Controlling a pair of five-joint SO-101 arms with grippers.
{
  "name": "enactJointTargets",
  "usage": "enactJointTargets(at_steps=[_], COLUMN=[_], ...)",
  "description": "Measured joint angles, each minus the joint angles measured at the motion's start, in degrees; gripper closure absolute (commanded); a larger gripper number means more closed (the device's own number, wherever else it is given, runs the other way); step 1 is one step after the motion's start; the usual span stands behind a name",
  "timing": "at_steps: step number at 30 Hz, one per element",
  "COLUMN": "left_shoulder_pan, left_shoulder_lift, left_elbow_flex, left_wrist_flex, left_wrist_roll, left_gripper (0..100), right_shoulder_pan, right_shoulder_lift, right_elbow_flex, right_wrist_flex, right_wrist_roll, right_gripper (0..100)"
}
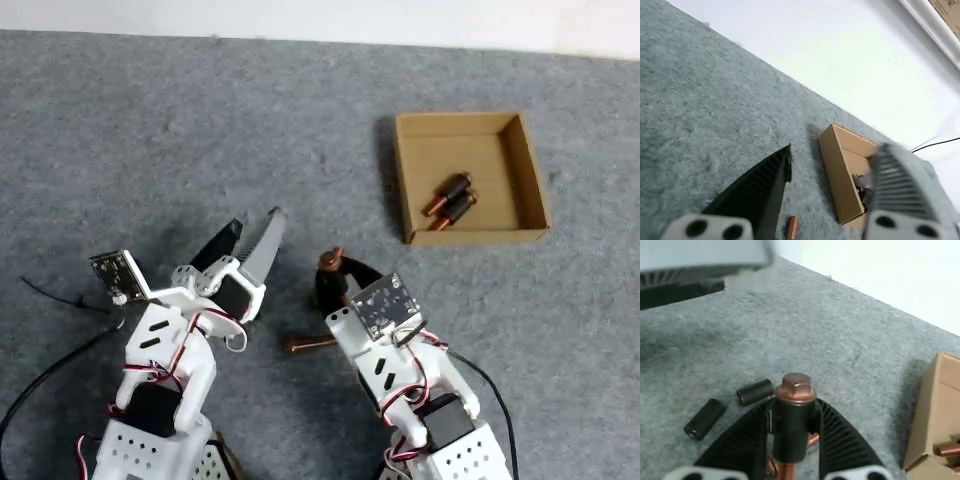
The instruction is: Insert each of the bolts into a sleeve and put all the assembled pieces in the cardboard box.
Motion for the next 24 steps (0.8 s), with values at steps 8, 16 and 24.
enactJointTargets(at_steps=[8,16,24], left_shoulder_pan=[0.00,-2.73,-9.58], left_shoulder_lift=[0.00,0.00,0.00], left_elbow_flex=[0.00,0.26,0.26], left_wrist_flex=[0.00,-0.79,-0.09], left_wrist_roll=[-9.23,-17.93,-19.08], left_gripper=[99,99,99], right_shoulder_pan=[4.92,10.55,21.36], right_shoulder_lift=[0.00,0.00,0.00], right_elbow_flex=[0.00,0.00,0.00], right_wrist_flex=[-0.09,-1.05,-7.91], right_wrist_roll=[0.00,0.00,-1.76], right_gripper=[99.1,99.1,98.8])
